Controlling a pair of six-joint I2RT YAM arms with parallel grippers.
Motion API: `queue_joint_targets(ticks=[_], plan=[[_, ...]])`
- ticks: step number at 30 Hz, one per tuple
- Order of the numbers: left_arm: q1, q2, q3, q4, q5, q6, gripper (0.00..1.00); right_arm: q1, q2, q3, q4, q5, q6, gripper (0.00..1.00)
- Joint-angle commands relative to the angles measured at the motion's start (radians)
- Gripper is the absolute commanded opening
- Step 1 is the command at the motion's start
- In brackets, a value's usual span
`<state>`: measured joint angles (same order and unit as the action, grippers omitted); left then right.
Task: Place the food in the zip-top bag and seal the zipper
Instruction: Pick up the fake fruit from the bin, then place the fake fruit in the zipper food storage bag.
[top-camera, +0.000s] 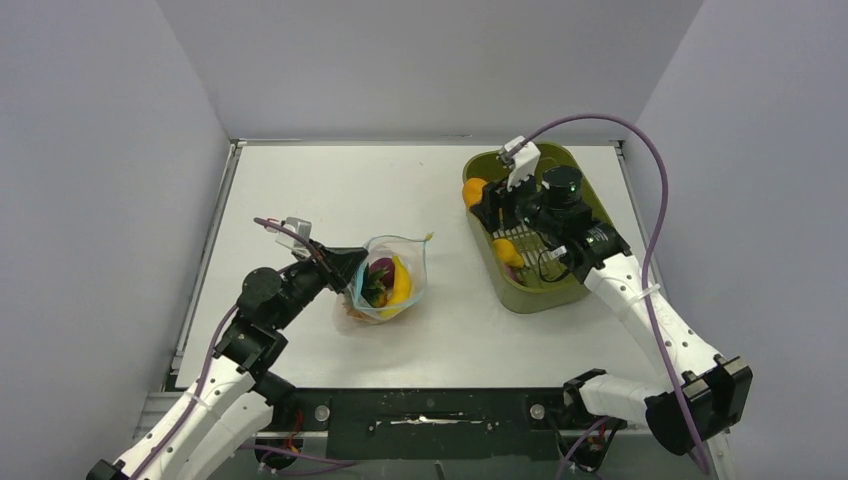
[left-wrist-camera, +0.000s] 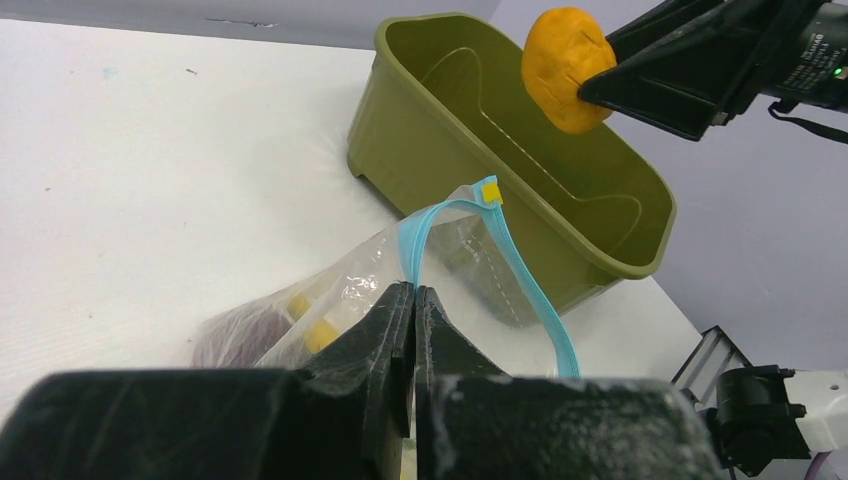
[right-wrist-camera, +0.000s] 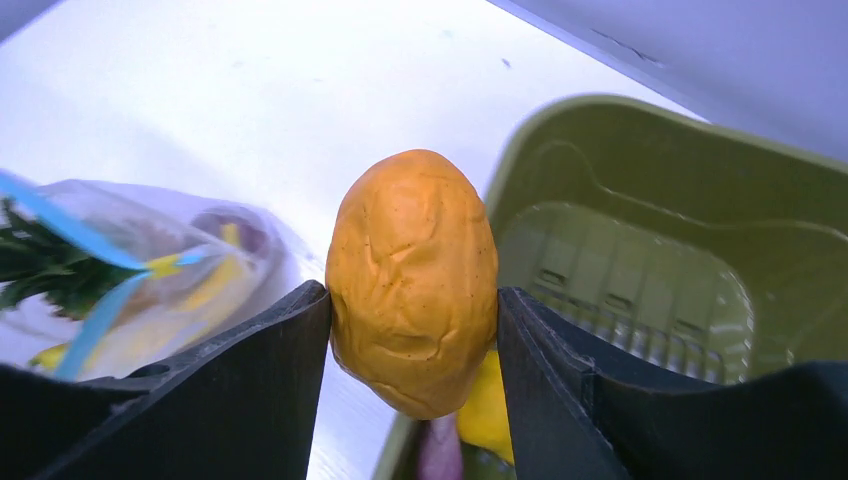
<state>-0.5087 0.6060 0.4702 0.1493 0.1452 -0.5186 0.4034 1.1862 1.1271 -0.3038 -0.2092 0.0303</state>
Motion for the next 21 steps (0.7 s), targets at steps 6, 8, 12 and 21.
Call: queue_joint_targets(ticks=[6, 8, 12, 21], plan=[[-0.004, 0.005, 0.050, 0.115, 0.015, -0.032, 0.00, 0.152, -0.065, 0.005, 0.154, -0.129, -0.040, 0.33], [-0.005, 0.005, 0.049, 0.110, 0.016, -0.031, 0.00, 0.184, -0.064, 0.001, 0.173, -0.166, -0.048, 0.32], [-0.004, 0.004, 0.052, 0.104, 0.018, -0.031, 0.00, 0.273, -0.074, -0.045, 0.227, -0.225, -0.091, 0.33], [-0.005, 0.008, 0.053, 0.105, 0.029, -0.043, 0.00, 0.410, 0.000, -0.066, 0.269, -0.232, -0.125, 0.34]])
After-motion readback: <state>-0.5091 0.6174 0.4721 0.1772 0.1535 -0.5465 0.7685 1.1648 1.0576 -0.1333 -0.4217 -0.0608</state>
